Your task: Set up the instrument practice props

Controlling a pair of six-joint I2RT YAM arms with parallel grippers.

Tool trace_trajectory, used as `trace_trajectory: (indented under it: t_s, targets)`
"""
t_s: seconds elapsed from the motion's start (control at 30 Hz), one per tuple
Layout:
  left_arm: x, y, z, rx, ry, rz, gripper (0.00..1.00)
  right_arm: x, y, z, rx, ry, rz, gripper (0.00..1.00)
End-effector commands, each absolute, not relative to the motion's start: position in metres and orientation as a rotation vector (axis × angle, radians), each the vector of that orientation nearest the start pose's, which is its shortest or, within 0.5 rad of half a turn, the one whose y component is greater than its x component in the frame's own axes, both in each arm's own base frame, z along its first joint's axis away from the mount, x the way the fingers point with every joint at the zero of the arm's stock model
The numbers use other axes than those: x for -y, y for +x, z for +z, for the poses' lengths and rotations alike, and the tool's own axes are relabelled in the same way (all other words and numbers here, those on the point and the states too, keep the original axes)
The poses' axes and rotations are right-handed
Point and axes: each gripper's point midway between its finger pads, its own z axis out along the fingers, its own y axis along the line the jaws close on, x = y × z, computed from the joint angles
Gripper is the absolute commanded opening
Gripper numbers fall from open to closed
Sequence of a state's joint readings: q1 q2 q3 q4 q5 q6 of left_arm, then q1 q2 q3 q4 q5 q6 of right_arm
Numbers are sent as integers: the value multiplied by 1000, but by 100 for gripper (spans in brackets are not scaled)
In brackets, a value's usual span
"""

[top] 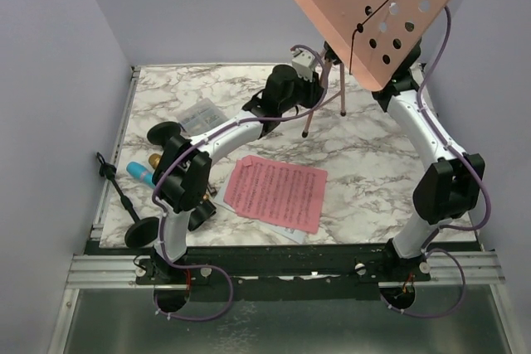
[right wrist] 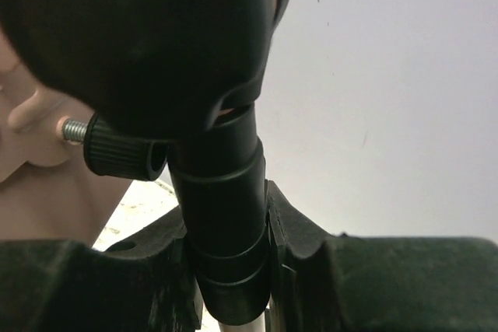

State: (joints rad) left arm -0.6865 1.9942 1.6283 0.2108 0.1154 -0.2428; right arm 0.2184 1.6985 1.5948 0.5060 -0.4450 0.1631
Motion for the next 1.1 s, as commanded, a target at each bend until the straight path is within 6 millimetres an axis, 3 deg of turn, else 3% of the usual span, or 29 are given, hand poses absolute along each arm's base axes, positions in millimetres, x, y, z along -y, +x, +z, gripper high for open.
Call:
trace_trajectory:
  t_s: [0.0, 0.13, 0.27, 0.43, 0.63, 0.8, 0.9, 1.07]
  targets:
    - [386, 457, 144, -2056, 457, -744, 0, -155, 382, 663, -482, -450, 442, 0]
    - [381, 457, 131, -2125, 462, -800, 0, -154, 377, 670, -460, -454, 438, 0]
    - [374, 462, 130, -2158, 455, -849, 0, -150, 383, 677, -469, -446, 411, 0]
    - [380, 458, 156, -2161, 474, -960, 0, -141, 394, 676, -509, -422, 361, 0]
    - [401, 436, 200, -2140, 436, -1218, 0, -141, 416, 649, -635, -415, 356, 0]
    - [434, 413, 248, -2081, 384, -1517, 0, -138, 445, 630, -748, -379, 340, 0]
    - [454, 397, 271, -2024, 361, -1638, 0, -136, 449, 626, -757, -388, 307, 0]
    - [482, 388, 268, -2041, 231, -1636, 0, -134, 462, 604, -828, -418, 312, 0]
